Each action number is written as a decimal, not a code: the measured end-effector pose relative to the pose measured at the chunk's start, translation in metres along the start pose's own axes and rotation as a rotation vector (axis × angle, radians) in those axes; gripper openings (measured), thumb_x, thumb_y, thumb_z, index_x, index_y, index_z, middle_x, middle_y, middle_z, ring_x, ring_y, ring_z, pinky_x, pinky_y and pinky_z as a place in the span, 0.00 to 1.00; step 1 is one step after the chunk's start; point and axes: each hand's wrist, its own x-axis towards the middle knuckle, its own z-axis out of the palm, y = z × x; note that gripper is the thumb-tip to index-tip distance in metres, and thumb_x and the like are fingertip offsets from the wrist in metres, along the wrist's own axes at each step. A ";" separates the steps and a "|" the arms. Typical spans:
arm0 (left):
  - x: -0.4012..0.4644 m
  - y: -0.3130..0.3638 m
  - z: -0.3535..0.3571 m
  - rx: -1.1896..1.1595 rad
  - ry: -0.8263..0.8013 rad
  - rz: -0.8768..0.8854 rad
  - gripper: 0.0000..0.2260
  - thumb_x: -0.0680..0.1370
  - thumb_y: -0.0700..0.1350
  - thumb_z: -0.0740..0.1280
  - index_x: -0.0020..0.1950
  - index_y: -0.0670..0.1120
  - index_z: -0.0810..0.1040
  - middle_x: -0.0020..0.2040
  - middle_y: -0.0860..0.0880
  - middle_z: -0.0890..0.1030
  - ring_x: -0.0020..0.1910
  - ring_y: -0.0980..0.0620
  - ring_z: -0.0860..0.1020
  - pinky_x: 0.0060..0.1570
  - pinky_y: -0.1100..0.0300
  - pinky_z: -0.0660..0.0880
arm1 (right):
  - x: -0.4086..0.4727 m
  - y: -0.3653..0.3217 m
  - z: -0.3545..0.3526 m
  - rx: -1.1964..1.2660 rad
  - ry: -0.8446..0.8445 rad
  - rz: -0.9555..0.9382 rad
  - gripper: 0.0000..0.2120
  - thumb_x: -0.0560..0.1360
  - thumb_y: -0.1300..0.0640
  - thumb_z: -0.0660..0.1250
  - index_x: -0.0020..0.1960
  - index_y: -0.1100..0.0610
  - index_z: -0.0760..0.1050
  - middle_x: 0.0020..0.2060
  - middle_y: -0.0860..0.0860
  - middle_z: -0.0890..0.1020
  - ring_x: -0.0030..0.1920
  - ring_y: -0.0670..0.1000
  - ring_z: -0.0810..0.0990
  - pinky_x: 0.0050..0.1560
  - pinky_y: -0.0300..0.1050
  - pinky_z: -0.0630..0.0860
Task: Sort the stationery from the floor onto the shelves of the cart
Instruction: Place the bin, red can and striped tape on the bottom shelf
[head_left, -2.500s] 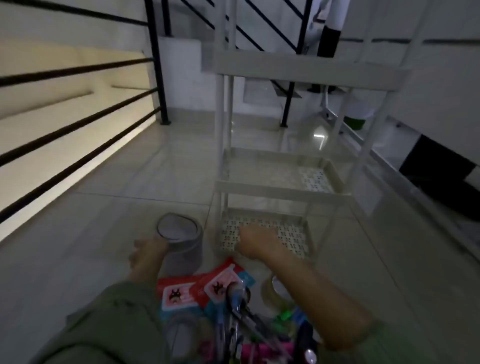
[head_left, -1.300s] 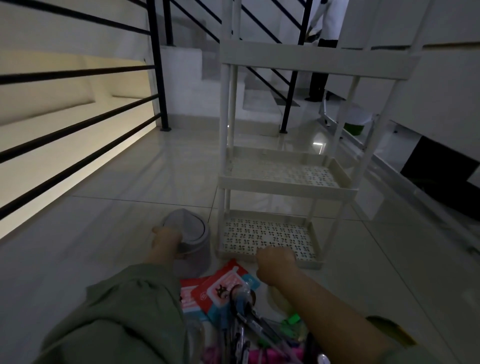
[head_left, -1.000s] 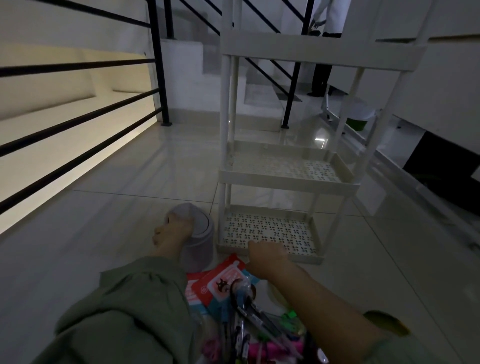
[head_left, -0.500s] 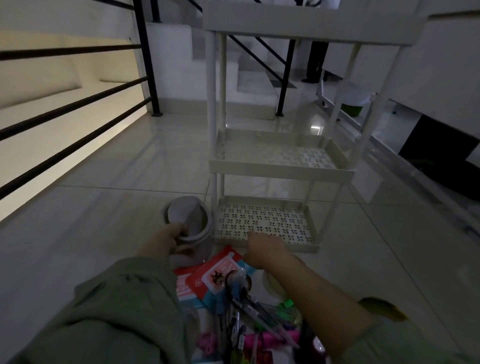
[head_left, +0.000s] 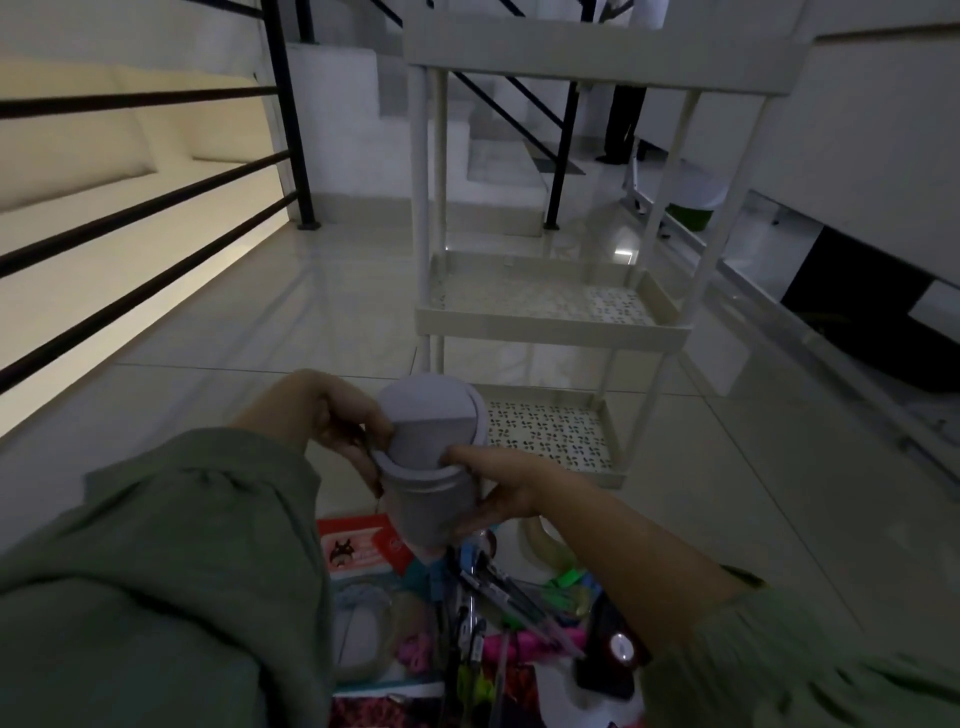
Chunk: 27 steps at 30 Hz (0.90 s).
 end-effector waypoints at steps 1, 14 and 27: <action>0.000 0.005 0.008 0.034 0.003 -0.001 0.21 0.77 0.31 0.56 0.70 0.28 0.60 0.69 0.30 0.65 0.67 0.28 0.66 0.42 0.36 0.75 | 0.001 0.000 -0.001 0.065 0.024 -0.018 0.21 0.77 0.57 0.63 0.68 0.59 0.63 0.45 0.55 0.72 0.65 0.64 0.71 0.56 0.55 0.78; 0.019 0.044 0.056 0.358 0.187 0.073 0.24 0.81 0.50 0.57 0.74 0.42 0.58 0.72 0.41 0.66 0.69 0.40 0.68 0.65 0.49 0.67 | 0.053 -0.006 -0.061 0.727 0.430 -0.276 0.22 0.79 0.61 0.60 0.72 0.58 0.62 0.67 0.60 0.70 0.64 0.60 0.73 0.48 0.48 0.78; 0.090 0.018 0.053 0.520 0.151 0.077 0.27 0.78 0.44 0.63 0.75 0.46 0.55 0.75 0.44 0.60 0.72 0.43 0.63 0.66 0.51 0.66 | 0.155 -0.010 -0.041 0.734 0.413 -0.273 0.24 0.76 0.60 0.66 0.69 0.62 0.65 0.64 0.60 0.74 0.63 0.61 0.75 0.44 0.50 0.79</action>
